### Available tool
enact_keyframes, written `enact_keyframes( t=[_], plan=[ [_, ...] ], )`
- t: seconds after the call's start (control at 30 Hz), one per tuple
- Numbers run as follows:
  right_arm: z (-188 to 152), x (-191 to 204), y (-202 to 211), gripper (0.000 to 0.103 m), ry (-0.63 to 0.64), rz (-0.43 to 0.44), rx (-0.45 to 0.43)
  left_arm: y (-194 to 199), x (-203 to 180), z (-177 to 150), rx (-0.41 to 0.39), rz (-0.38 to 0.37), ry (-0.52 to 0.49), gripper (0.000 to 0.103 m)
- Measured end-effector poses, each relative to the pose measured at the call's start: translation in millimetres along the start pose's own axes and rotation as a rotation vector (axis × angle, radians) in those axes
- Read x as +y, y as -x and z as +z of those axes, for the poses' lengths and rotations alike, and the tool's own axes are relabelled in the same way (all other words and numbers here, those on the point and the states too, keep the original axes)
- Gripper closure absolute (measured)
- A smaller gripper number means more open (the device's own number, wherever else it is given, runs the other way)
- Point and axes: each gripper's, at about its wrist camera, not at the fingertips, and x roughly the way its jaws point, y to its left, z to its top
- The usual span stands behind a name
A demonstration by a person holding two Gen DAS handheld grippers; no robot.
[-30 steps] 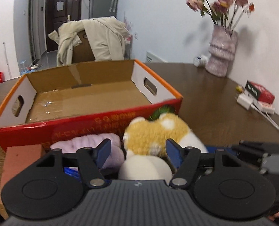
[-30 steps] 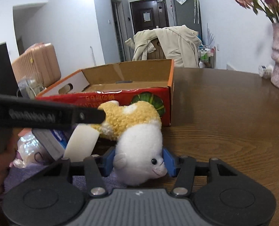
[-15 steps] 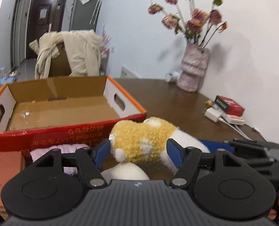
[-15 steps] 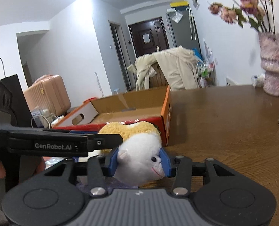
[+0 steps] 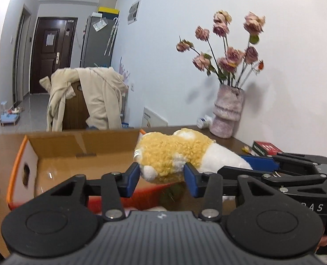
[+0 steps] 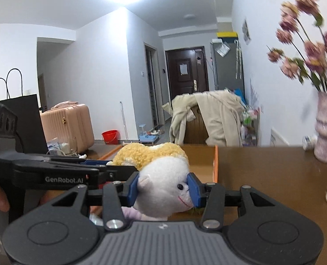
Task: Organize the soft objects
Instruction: 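Carry the plush toy into the cardboard box and open the right tool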
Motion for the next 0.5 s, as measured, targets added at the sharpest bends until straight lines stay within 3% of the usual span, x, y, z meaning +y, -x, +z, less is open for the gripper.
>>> enact_keyframes(
  t=[0.1, 0.27, 0.5],
  plan=[
    [23, -7, -34, 0.058, 0.018, -0.007, 0.004, -30, 23, 22, -0.001, -0.008, 0.021, 0.058],
    [50, -31, -118, 0.058, 0.037, -0.059, 0.067, -114, 74, 51, 0.077, -0.027, 0.095, 0.058],
    [49, -64, -222, 0.058, -0.003, -0.109, 0.212, -205, 115, 46, 0.203, 0.035, 0.127, 0.058]
  ],
)
